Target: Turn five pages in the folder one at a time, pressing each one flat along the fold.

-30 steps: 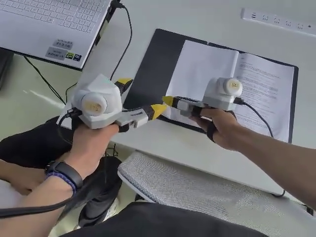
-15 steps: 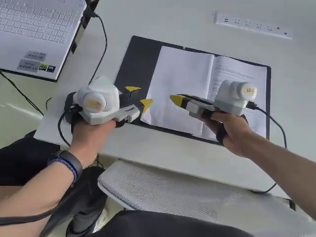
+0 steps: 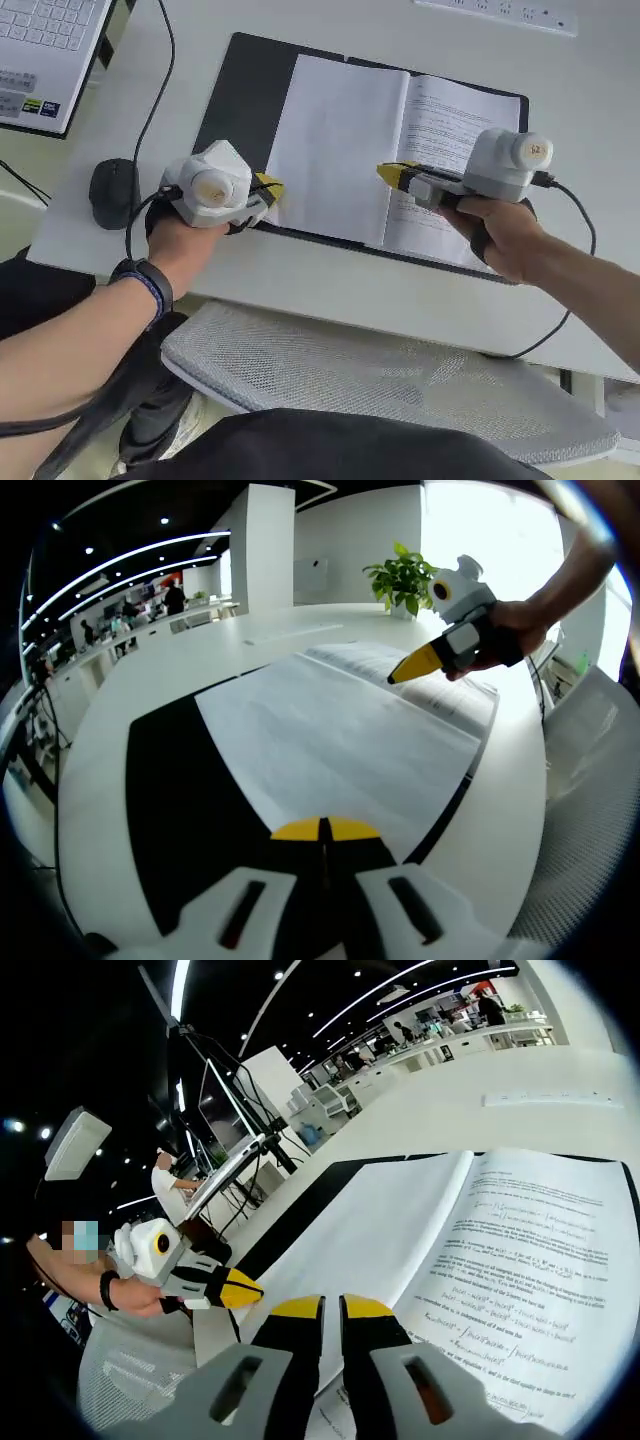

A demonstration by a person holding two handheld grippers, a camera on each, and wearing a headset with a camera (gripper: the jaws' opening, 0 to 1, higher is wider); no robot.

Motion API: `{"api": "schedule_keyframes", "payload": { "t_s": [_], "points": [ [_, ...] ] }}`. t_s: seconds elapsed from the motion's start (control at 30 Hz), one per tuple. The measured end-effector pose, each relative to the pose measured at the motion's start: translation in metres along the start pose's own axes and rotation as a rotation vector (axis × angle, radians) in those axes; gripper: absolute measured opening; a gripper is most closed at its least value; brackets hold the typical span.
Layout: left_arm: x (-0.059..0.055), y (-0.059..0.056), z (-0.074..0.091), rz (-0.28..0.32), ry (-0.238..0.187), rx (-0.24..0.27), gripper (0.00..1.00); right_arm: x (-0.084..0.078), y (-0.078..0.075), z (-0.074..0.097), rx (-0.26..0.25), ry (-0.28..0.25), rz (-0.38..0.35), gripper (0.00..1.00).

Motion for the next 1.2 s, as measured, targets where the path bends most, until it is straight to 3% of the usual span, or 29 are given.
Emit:
{"api": "schedule_keyframes", "payload": {
  "t_s": [0.07,0.27,0.33,0.53,0.63,0.77,0.8,0.9,1.07,1.13,1.2],
  "points": [
    [0.003,0.001,0.001,0.01,-0.037,0.001,0.0,0.001,-0.008,-0.002,0.003,0.011,0.013,0.02],
    [0.002,0.003,-0.001,0.005,-0.04,0.006,0.0,0.007,-0.028,-0.015,0.039,0.029,0.032,0.0],
    [0.002,0.003,-0.001,0.006,-0.038,0.003,0.0,0.012,-0.03,-0.018,0.078,0.0,0.008,0.0],
    [0.003,0.003,-0.001,-0.002,-0.039,0.001,0.0,0.027,-0.046,-0.021,0.087,-0.054,-0.007,0.0],
    [0.004,0.002,0.0,0.004,-0.045,0.001,0.0,0.037,-0.061,-0.022,0.065,-0.13,-0.066,0.0],
    [0.005,0.002,0.0,-0.005,-0.042,0.0,0.0,0.047,-0.074,-0.025,0.037,-0.167,-0.086,0.0],
    [0.006,0.001,0.0,-0.009,-0.042,0.0,0.0,0.056,-0.087,-0.027,0.018,-0.189,-0.085,0.0],
    [0.006,0.001,0.0,-0.015,-0.039,-0.004,0.0,0.064,-0.097,-0.031,-0.009,-0.217,-0.101,0.0],
    [0.006,0.002,-0.001,-0.024,-0.036,-0.014,0.0,0.081,-0.118,-0.042,-0.042,-0.219,-0.097,0.0],
    [0.006,0.002,-0.002,-0.024,-0.034,-0.015,0.0,0.093,-0.137,-0.045,-0.074,-0.227,-0.101,0.0],
    [0.005,0.003,-0.002,-0.02,-0.034,-0.014,0.0,0.095,-0.141,-0.045,-0.102,-0.276,-0.138,0.0]
  ]
}}
Point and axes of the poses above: the centre of the closed fingertips' face, and the gripper's own axes: z roughly backward along the fingers, y roughly to its left, x roughly out of its top, the point moved 5 cm from there along z, roughly backward along the fingers, and after that the axes turned 7 degrees about x, right-handed, at the moved point
